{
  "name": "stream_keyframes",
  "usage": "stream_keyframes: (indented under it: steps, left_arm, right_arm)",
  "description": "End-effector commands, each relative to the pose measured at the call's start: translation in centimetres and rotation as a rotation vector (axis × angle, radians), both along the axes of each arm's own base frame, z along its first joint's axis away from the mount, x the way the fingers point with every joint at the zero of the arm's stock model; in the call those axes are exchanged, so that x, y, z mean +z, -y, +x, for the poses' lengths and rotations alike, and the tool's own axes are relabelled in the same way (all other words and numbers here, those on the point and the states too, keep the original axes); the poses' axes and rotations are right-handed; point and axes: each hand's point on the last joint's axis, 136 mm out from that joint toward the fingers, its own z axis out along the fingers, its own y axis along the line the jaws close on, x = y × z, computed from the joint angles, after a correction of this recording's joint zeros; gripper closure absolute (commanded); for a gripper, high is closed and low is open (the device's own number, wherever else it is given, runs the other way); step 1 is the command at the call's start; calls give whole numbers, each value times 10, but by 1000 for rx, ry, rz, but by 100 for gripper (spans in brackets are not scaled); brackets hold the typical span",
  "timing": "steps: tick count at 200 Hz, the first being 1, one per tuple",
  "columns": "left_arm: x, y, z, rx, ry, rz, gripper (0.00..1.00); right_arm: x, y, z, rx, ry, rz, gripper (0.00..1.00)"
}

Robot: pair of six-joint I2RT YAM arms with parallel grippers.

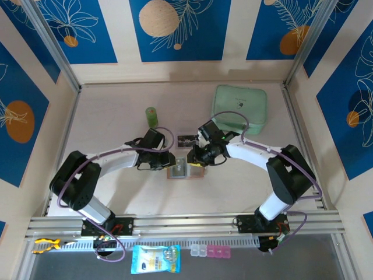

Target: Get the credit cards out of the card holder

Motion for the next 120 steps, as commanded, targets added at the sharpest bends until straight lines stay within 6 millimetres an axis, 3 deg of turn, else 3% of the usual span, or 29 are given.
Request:
stream_keyframes:
  steps: [1, 120]
  left_arm:
    - [-6, -6, -4, -28, -11, 20, 75]
    - [-29, -11, -12, -17, -67, 56, 83]
  right_arm:
    - [7, -14, 2, 13, -8, 45, 74]
    - [-19, -28, -1, 57, -54, 44, 74]
